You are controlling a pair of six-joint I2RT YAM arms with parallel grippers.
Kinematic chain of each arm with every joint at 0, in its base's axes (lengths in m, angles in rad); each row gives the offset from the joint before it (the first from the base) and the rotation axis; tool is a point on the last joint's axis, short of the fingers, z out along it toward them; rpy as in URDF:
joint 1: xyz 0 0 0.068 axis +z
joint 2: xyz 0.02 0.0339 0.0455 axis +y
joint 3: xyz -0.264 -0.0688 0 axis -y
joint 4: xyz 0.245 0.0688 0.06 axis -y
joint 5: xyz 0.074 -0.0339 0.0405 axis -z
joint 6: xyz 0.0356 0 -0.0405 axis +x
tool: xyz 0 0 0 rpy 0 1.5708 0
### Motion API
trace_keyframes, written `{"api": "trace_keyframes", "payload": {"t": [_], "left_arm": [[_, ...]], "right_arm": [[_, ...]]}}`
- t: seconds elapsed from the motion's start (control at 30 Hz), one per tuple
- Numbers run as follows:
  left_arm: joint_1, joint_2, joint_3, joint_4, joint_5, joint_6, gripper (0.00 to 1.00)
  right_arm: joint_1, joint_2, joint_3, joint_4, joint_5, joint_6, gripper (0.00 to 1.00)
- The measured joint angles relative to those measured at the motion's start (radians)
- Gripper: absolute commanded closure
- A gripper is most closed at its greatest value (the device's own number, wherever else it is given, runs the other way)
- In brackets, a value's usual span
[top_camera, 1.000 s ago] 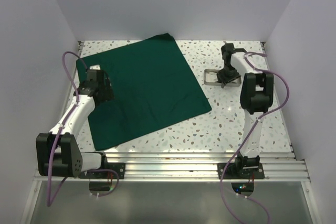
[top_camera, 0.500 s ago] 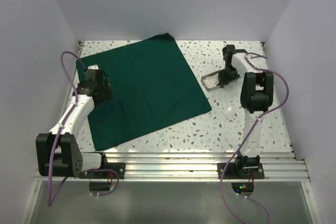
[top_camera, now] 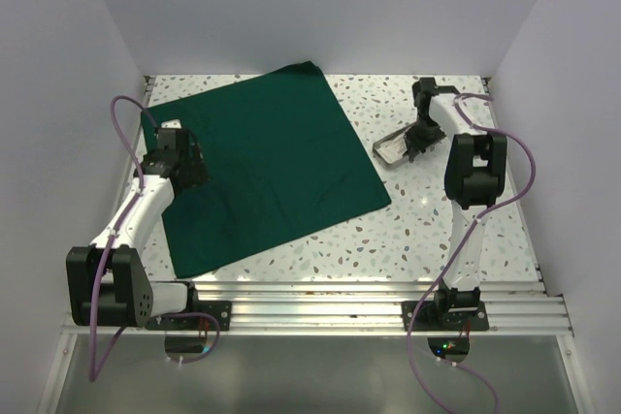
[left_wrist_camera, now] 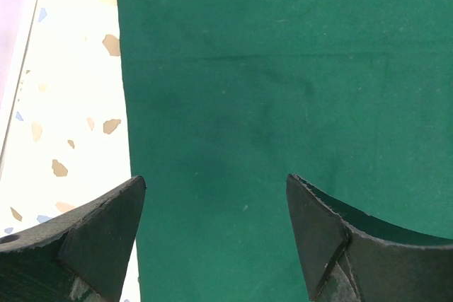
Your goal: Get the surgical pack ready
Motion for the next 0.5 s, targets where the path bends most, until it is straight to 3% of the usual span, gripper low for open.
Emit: {"api": "trace_keyframes", "payload": {"t": [0.27, 0.5], "left_arm": [[0.0, 0.0, 0.0, 0.0, 0.015, -0.016, 0.16], [0.0, 0.003, 0.0, -0.003, 0.029, -0.042, 0.16]], "right_arm": [[0.064, 0.0, 0.137, -0.011, 0.019, -0.137, 1.0], [0.288, 0.006, 0.332, -0.015, 0.014, -0.211, 1.0]]}}
